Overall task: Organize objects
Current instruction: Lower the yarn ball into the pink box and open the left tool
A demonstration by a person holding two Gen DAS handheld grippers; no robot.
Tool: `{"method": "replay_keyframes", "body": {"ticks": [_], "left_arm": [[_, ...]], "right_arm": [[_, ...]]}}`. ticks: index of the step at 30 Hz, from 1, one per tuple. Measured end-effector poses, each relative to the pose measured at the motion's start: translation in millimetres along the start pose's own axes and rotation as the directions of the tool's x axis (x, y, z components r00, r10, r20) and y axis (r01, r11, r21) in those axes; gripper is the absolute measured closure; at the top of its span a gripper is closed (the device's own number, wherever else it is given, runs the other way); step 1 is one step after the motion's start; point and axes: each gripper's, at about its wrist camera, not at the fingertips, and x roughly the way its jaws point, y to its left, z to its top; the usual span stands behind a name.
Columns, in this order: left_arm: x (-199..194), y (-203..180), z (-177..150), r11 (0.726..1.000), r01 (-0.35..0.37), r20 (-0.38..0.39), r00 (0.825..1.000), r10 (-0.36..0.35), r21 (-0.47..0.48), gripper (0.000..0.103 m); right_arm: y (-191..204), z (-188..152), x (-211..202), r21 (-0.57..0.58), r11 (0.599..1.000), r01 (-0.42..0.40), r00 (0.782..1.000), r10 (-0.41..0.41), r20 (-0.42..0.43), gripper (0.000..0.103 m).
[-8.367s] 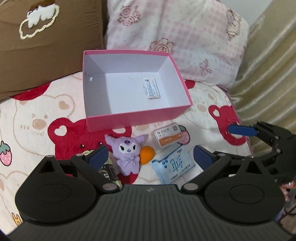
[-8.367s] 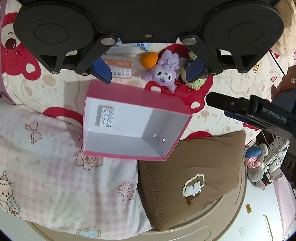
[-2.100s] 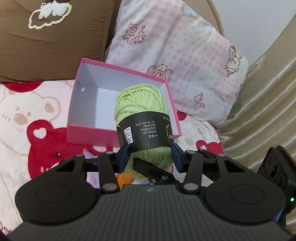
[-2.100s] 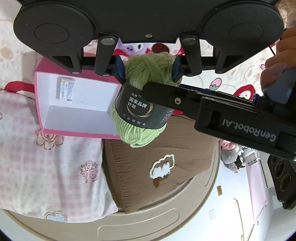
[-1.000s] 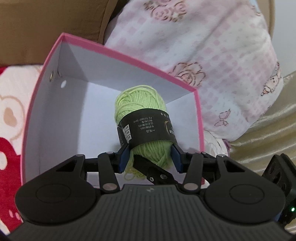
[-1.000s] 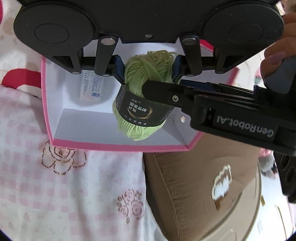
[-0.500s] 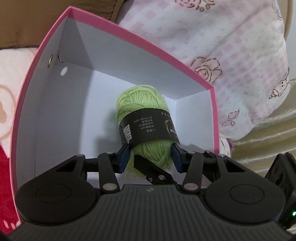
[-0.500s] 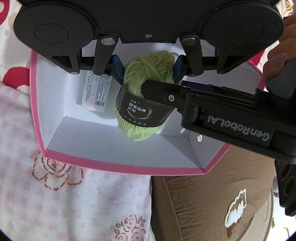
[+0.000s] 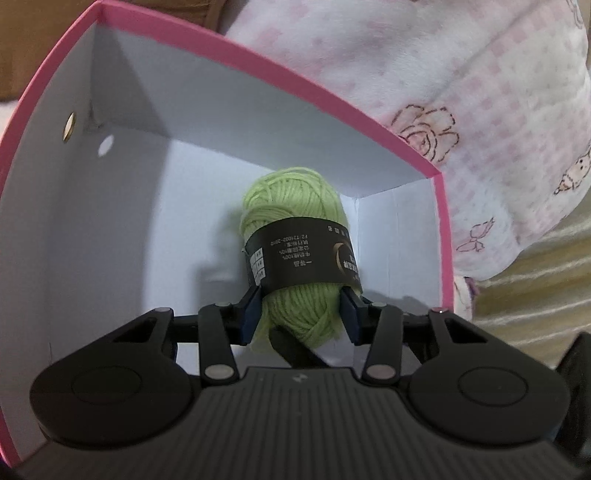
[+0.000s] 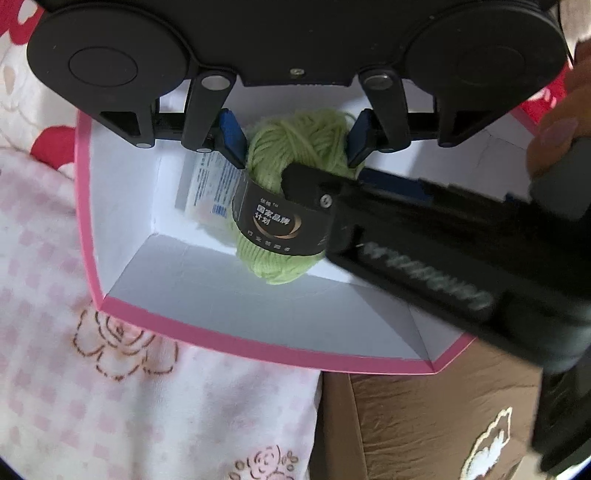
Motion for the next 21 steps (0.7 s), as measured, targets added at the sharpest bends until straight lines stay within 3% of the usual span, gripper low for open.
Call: {"method": "replay_keyframes", "body": {"ticks": [4, 6, 9, 17, 21], "left_arm": [[5, -4, 3, 0.999, -0.025, -0.007, 1.000, 0.025, 0.028, 0.060], [7, -2, 2, 0.999, -0.036, -0.018, 0.999, 0.037, 0.022, 0.060], [12, -1, 3, 0.999, -0.041, -0.030, 0.999, 0.041, 0.017, 0.061], [24, -25, 8, 0.993, -0.052, -0.009, 0.999, 0.053, 0.102, 0.062], [31, -29, 15, 0.994, -0.029, -0.031, 0.999, 0.032, 0.104, 0.061]], "right_arm": [[4, -5, -4, -0.057, 0.998, 0.012, 1.000, -0.011, 0.020, 0.040], [8, -8, -4, -0.096, 0.995, 0.034, 0.999, -0.031, 0.033, 0.053], [15, -8, -3, -0.114, 0.992, 0.055, 0.998, -0.050, 0.045, 0.063], [21, -14, -1, -0.161, 0.966, 0.204, 0.977, -0.190, 0.096, 0.064], [13, -11, 1, -0.143, 0.965, 0.221, 0.973, -0.209, 0.094, 0.065]]}}
